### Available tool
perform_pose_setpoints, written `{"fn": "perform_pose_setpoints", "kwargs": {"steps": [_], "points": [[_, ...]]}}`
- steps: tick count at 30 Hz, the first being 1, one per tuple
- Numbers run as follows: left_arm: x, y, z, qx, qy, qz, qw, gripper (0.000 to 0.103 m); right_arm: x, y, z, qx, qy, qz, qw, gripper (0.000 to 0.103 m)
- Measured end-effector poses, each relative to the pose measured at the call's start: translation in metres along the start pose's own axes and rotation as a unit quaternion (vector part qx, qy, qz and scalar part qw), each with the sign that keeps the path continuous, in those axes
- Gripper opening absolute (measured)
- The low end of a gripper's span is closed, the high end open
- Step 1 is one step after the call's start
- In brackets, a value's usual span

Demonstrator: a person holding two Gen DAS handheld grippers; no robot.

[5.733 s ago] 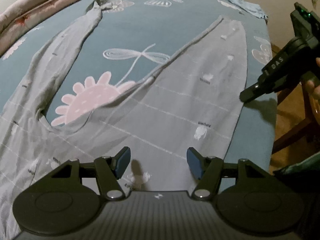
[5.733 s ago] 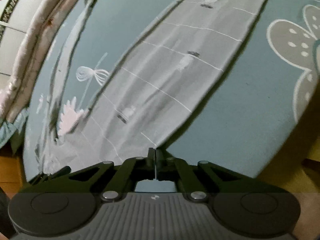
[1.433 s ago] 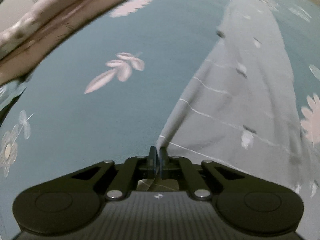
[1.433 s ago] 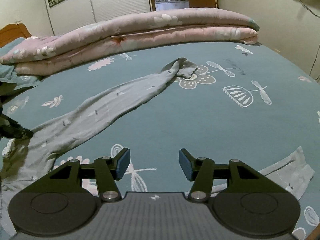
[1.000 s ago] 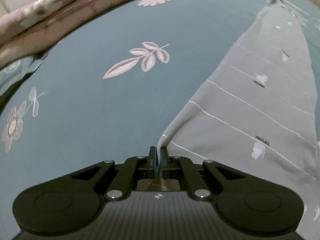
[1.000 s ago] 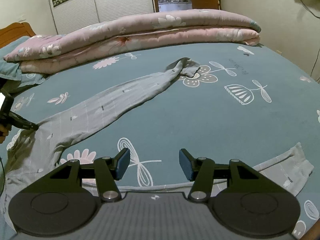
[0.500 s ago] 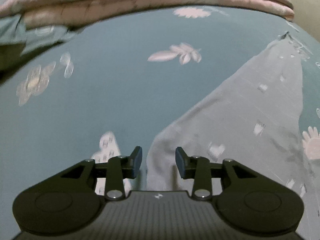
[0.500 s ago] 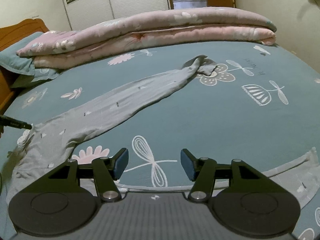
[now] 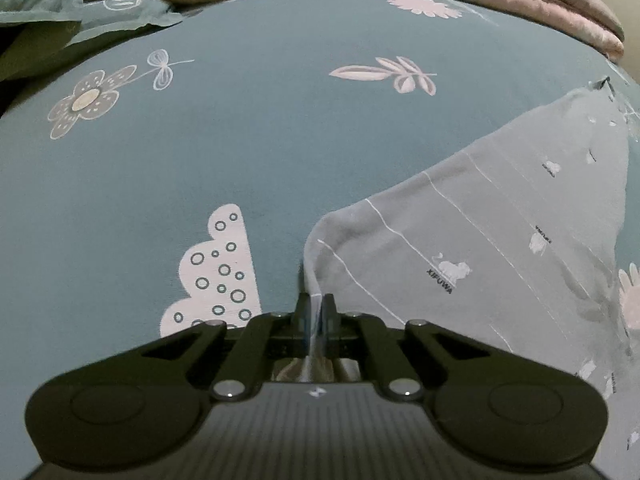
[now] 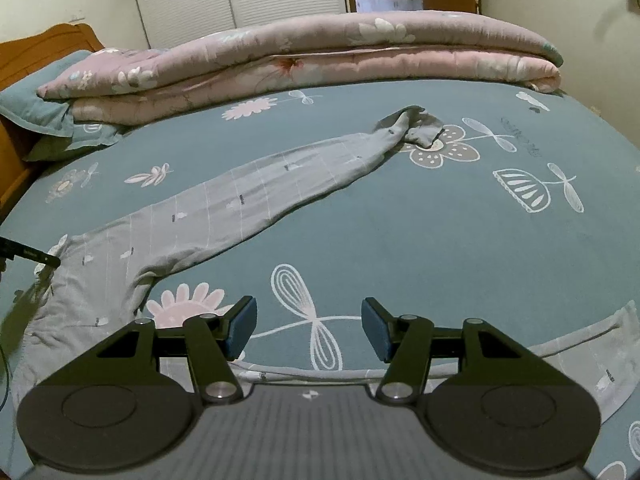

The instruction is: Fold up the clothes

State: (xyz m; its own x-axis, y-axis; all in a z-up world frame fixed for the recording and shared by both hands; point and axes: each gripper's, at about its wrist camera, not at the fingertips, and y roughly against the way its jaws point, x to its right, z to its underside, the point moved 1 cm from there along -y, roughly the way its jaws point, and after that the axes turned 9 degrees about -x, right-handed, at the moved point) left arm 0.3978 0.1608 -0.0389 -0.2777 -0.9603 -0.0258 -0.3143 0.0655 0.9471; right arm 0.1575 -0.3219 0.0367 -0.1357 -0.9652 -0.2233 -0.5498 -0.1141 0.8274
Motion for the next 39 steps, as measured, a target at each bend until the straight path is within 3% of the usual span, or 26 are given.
{"fn": "perform_pose_setpoints", "kwargs": {"steps": [6,9,13,17,23,27,31,39], "points": [[0.0,0.01,0.002,0.01,0.006,-0.03,0.9995,0.008,-0.003,-0.01,-0.006,-0.008,0.005,-0.023,1.0,0.063],[0.011,0.023,-0.001,0.027,-0.01,-0.045,0.9986,0.008,-0.007,-0.025,-0.016,-0.016,0.007,-0.061,0.998,0.063],[0.044,0.048,-0.011,0.057,-0.054,-0.021,0.9967,0.01,-0.016,-0.064,-0.032,-0.047,-0.023,-0.141,0.989,0.062],[0.102,0.047,-0.026,0.061,-0.121,0.05,0.9895,0.021,-0.024,-0.11,-0.047,-0.087,-0.065,-0.214,0.971,0.061],[0.173,0.005,-0.046,0.034,-0.193,0.084,0.977,0.021,-0.037,-0.177,-0.068,-0.145,-0.13,-0.316,0.929,0.058],[0.189,-0.015,-0.055,0.019,-0.188,0.079,0.9789,0.021,-0.038,-0.194,-0.066,-0.156,-0.165,-0.311,0.923,0.058],[0.181,-0.024,-0.065,0.008,-0.162,0.092,0.9825,0.024,-0.038,-0.199,-0.063,-0.153,-0.175,-0.309,0.922,0.058],[0.178,-0.028,-0.071,0.004,-0.151,0.091,0.9843,0.025,-0.043,-0.212,-0.072,-0.134,-0.173,-0.302,0.928,0.058]]}}
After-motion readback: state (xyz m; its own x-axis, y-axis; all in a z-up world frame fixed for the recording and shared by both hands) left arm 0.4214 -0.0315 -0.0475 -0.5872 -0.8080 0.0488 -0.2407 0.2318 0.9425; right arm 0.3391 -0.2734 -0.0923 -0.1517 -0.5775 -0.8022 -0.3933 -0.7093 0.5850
